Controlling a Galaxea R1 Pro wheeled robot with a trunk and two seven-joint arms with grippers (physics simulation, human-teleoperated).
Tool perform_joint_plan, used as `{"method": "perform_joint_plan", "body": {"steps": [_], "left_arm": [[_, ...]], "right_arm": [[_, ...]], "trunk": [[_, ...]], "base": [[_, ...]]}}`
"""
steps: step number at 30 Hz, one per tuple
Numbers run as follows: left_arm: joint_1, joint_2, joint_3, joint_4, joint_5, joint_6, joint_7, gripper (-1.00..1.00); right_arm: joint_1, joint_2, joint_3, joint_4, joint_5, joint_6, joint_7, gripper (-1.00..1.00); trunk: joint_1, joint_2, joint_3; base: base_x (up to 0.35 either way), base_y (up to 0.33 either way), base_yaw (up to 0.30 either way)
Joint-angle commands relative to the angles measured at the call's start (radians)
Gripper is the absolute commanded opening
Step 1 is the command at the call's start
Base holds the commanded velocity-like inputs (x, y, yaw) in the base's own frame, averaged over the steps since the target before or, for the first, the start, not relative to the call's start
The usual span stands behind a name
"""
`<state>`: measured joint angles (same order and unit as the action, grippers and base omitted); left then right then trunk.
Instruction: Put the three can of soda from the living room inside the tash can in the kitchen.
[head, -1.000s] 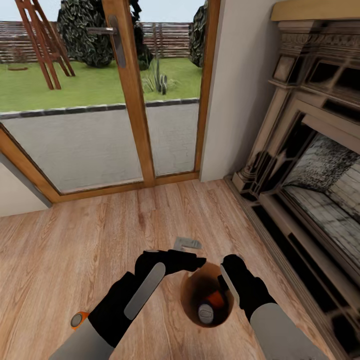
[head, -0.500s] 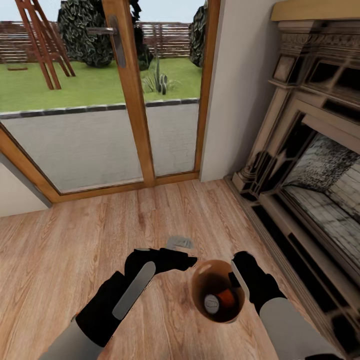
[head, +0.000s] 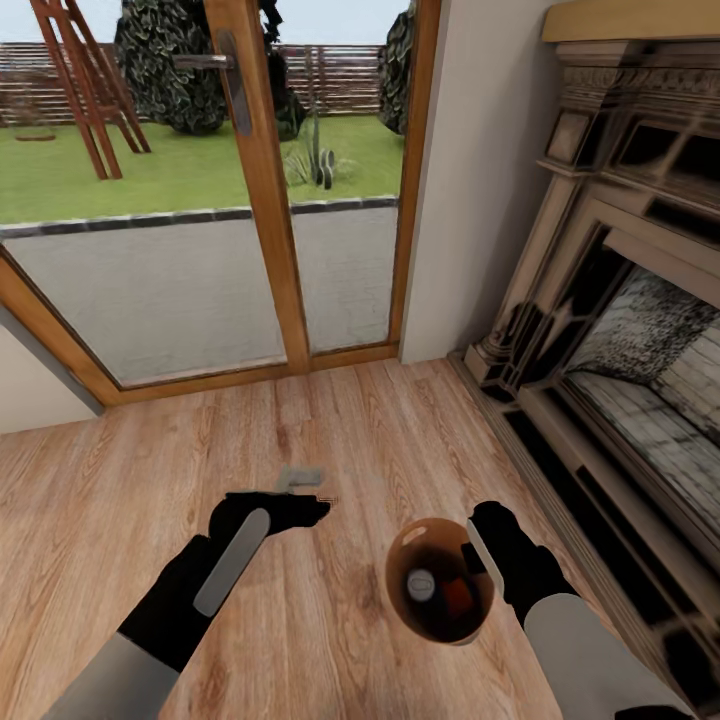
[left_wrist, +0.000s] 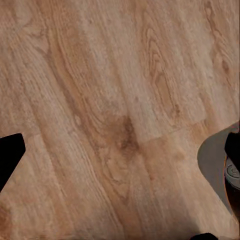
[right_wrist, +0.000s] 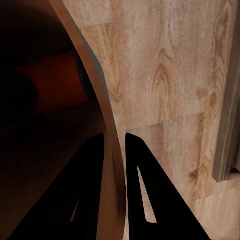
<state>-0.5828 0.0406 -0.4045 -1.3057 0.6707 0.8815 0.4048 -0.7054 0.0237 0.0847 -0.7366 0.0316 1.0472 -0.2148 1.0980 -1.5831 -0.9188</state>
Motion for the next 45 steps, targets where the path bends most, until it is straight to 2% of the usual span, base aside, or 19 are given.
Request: {"method": "perform_joint_plan", "body": {"steps": [1, 4, 9, 10, 11, 16, 23, 36, 45], "left_arm": [[0.000, 0.001, 0.006, 0.022, 0.001, -0.002, 0.005, 1.00], [-0.001, 0.002, 0.039, 0.133, 0.001, -0.007, 0.015, 1.00], [-0.005, 0.003, 0.062, 0.287, 0.003, -0.025, 0.016, 1.00], [-0.007, 0.002, 0.066, 0.341, 0.004, -0.044, 0.015, 1.00], [-0.009, 0.000, 0.068, 0.392, 0.005, -0.064, 0.014, 1.00], [-0.012, -0.004, 0.073, 0.518, 0.008, -0.111, 0.007, 1.00], [-0.011, -0.005, 0.072, 0.554, 0.007, -0.125, 0.004, 1.00], [-0.011, -0.005, 0.063, 0.559, 0.001, -0.170, 0.003, 1.00], [-0.011, -0.006, 0.062, 0.559, 0.000, -0.173, 0.003, 1.00]], "right_arm": [[0.000, 0.000, 0.000, 0.000, -0.006, 0.000, 0.005, -1.00], [0.000, 0.001, -0.001, -0.001, -0.006, 0.000, 0.008, -1.00], [0.000, 0.001, -0.001, -0.002, -0.006, 0.000, 0.011, -1.00], [0.000, 0.001, -0.004, -0.004, -0.007, 0.000, 0.014, -1.00], [0.000, 0.002, -0.009, -0.007, -0.007, 0.000, 0.025, -1.00], [0.001, 0.002, -0.013, -0.013, -0.006, 0.000, 0.105, -1.00], [0.001, 0.008, -0.014, -0.023, -0.006, 0.000, 0.137, -1.00], [0.007, 0.009, -0.005, -0.095, -0.005, 0.000, 0.138, -1.00], [0.007, 0.011, -0.004, -0.099, -0.005, 0.000, 0.138, -1.00]], "trunk": [[0.000, 0.000, 0.000], [0.000, 0.000, 0.000], [0.000, 0.000, 0.000], [0.000, 0.000, 0.000], [0.000, 0.000, 0.000], [0.000, 0.000, 0.000], [0.000, 0.000, 0.004], [0.000, 0.000, 0.018], [0.000, 0.000, 0.026]], "base": [[0.000, 0.000, 0.000], [0.000, 0.000, 0.000], [0.000, 0.000, 0.000], [0.000, 0.000, 0.000], [0.000, 0.000, 0.000], [0.000, 0.000, 0.000], [0.000, 0.000, -0.033], [0.000, 0.000, -0.160], [0.000, 0.000, -0.168]]}}
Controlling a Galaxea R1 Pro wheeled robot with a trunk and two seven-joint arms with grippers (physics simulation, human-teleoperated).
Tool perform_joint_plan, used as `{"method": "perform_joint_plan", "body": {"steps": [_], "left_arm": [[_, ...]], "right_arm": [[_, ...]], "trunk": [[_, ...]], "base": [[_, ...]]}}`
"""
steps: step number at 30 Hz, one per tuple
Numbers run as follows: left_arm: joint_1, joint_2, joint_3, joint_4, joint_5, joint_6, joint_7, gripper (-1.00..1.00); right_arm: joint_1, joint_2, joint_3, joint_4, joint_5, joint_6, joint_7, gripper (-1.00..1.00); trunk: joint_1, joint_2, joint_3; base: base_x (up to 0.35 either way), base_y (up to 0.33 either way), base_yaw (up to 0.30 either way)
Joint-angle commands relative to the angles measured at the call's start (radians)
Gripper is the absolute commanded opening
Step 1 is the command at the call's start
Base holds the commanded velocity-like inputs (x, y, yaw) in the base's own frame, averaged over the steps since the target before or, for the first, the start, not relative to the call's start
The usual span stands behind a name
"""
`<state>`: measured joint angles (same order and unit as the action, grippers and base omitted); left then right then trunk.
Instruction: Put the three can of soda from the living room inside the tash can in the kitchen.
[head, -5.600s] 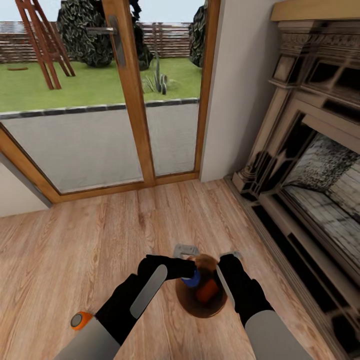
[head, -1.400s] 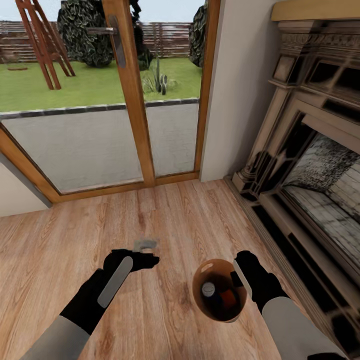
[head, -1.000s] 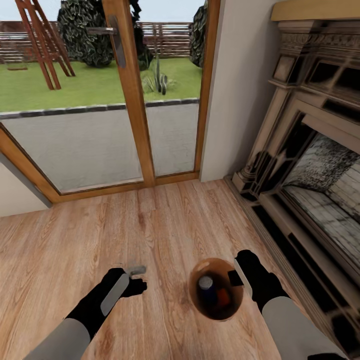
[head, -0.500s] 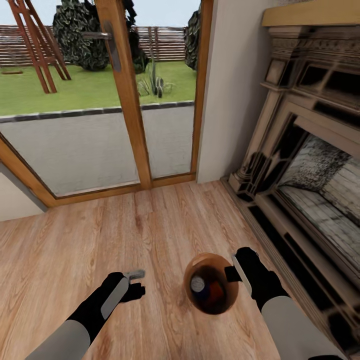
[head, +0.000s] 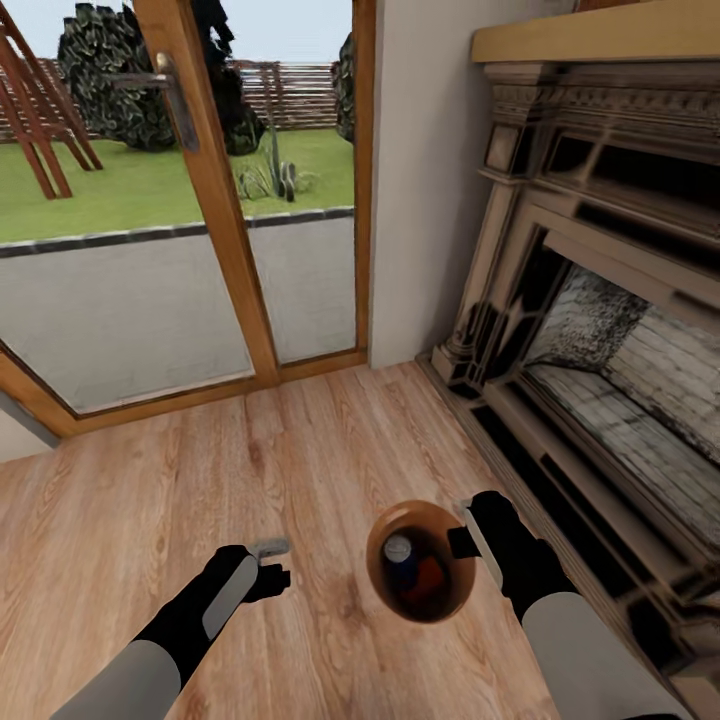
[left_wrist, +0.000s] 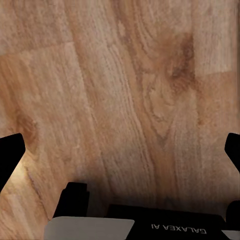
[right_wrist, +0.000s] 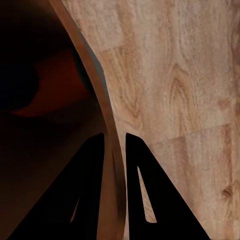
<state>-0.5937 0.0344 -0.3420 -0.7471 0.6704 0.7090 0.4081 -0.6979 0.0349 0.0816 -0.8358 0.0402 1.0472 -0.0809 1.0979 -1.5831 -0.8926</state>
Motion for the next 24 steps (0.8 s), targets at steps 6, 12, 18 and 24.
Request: {"method": "perform_joint_plan", "body": {"steps": [6, 12, 18, 24], "left_arm": [[0.000, 0.000, 0.000, 0.000, 0.000, 0.000, 0.000, 1.00], [0.000, -0.001, 0.000, 0.000, 0.000, 0.000, 0.000, 1.00], [0.000, -0.001, 0.000, 0.000, 0.000, 0.000, 0.000, 1.00], [0.000, -0.001, 0.000, 0.000, 0.001, 0.000, 0.000, 1.00]], "right_arm": [[0.000, 0.001, 0.000, 0.000, -0.014, 0.000, 0.004, -1.00], [0.000, 0.002, 0.000, 0.000, -0.013, 0.000, 0.003, -1.00], [0.000, 0.003, 0.001, 0.000, -0.013, 0.000, 0.002, -1.00], [0.000, 0.003, 0.001, 0.000, -0.013, 0.000, 0.000, -1.00]], "trunk": [[0.000, 0.000, 0.009], [0.000, 0.000, 0.018], [0.000, 0.000, 0.027], [0.000, 0.000, 0.037]], "base": [[0.000, 0.000, -0.087], [0.000, 0.000, -0.076], [0.000, 0.000, -0.043], [0.000, 0.000, -0.008]]}}
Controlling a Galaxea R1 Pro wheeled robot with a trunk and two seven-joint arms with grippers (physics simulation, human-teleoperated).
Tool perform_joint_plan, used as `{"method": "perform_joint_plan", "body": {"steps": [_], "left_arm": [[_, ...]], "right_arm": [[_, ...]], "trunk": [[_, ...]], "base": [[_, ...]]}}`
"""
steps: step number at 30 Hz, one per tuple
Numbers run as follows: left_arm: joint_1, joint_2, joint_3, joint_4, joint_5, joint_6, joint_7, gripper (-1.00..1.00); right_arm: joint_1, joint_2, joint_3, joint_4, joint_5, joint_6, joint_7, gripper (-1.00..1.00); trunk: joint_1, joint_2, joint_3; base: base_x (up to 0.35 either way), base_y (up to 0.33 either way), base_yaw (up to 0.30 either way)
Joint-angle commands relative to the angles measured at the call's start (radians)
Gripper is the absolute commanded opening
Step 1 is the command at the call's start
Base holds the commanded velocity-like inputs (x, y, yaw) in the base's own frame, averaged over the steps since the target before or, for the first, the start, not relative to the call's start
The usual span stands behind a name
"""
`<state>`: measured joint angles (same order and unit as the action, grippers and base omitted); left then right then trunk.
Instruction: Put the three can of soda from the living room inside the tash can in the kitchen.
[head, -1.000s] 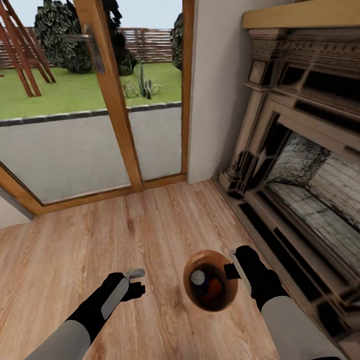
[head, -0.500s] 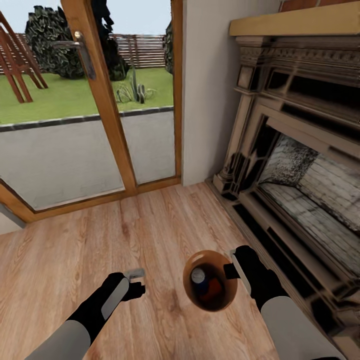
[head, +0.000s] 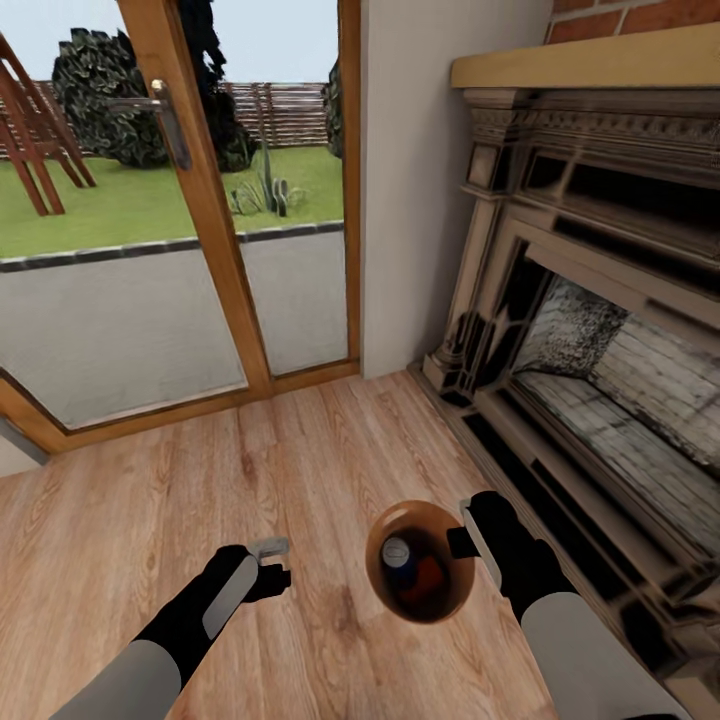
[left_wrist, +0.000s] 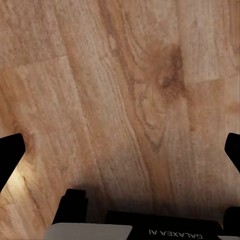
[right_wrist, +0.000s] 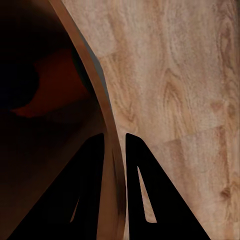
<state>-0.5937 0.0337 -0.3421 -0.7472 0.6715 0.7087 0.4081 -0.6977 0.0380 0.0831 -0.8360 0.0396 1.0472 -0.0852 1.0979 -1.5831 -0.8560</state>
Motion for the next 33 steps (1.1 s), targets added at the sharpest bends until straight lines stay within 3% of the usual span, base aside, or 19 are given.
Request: {"method": "perform_joint_plan", "body": {"steps": [1, 33], "left_arm": [[0.000, 0.000, 0.000, 0.000, 0.000, 0.000, 0.000, 1.00], [0.000, 0.002, 0.000, -0.001, 0.002, -0.001, 0.000, 1.00]], "right_arm": [[0.000, 0.000, 0.000, 0.000, -0.012, 0.000, 0.004, -1.00], [0.001, 0.000, 0.000, -0.016, -0.004, 0.000, 0.002, -1.00]], "trunk": [[0.000, 0.000, 0.002], [0.000, 0.000, 0.053]], "base": [[0.000, 0.000, -0.002], [0.000, 0.000, 0.000]]}}
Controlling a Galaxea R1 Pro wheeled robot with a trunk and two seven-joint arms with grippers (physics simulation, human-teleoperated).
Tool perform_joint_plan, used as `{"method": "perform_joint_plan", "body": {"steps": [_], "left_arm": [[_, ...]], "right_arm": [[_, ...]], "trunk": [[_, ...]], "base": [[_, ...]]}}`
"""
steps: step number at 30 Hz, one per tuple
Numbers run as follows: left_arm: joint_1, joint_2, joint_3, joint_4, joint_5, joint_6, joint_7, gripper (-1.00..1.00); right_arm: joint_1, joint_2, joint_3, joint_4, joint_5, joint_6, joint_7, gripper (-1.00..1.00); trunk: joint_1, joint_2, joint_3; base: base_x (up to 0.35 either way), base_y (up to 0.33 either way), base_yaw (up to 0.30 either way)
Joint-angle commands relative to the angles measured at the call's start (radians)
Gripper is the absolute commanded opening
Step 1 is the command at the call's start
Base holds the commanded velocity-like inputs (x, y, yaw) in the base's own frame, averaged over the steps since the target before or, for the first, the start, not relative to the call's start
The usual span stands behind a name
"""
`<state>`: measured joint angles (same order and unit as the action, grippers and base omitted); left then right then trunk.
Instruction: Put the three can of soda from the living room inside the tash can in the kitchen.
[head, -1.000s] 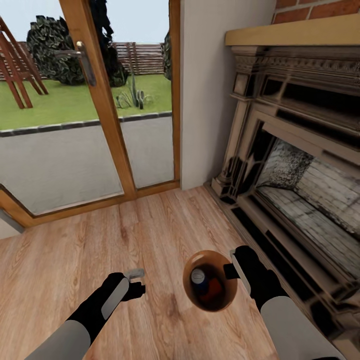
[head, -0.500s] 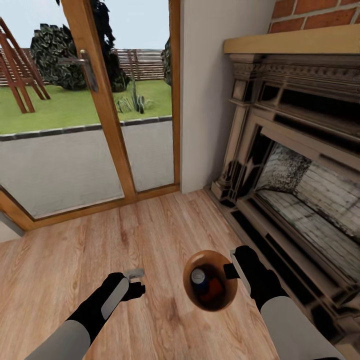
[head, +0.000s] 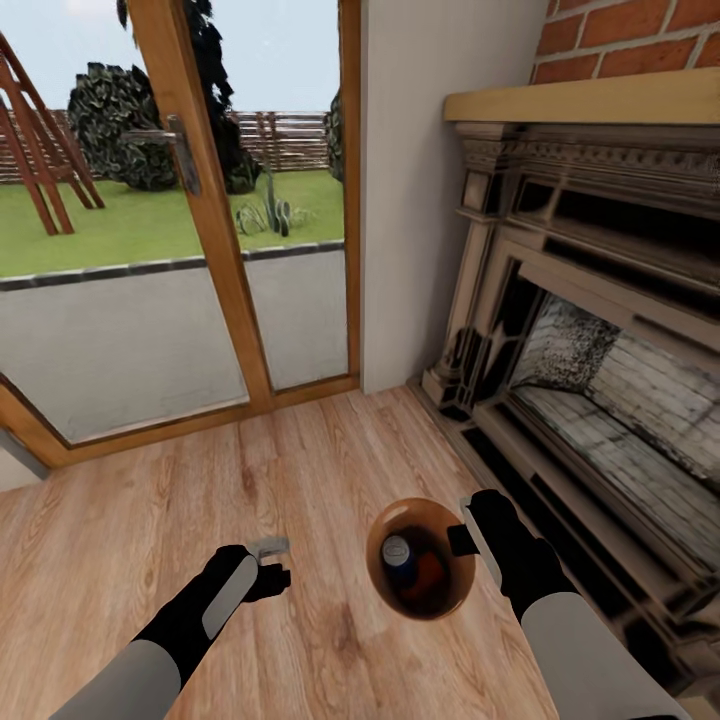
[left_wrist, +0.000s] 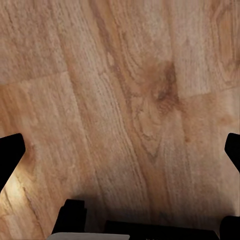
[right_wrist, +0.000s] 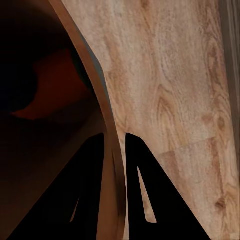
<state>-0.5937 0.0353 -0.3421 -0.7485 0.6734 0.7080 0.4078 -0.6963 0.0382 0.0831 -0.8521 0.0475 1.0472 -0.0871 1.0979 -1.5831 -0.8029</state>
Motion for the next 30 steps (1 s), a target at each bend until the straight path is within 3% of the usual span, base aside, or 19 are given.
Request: {"method": "perform_joint_plan", "body": {"steps": [1, 16, 30], "left_arm": [[0.000, 0.000, 0.000, 0.000, 0.000, 0.000, 0.000, 1.00], [0.001, -0.001, 0.000, 0.000, 0.006, -0.003, -0.004, 1.00], [0.001, 0.000, 0.000, 0.000, 0.005, -0.051, -0.084, 1.00]], "right_arm": [[0.000, 0.000, 0.000, 0.000, -0.012, 0.000, 0.004, -1.00], [0.000, 0.000, 0.000, -0.001, -0.009, 0.000, 0.003, -1.00], [0.000, 0.002, 0.001, -0.001, -0.009, 0.000, 0.003, -1.00]], "trunk": [[0.000, 0.000, 0.002], [0.000, 0.000, 0.026], [0.000, 0.000, 0.049]], "base": [[0.000, 0.000, 0.000], [0.000, 0.000, 0.000], [0.000, 0.000, 0.000]]}}
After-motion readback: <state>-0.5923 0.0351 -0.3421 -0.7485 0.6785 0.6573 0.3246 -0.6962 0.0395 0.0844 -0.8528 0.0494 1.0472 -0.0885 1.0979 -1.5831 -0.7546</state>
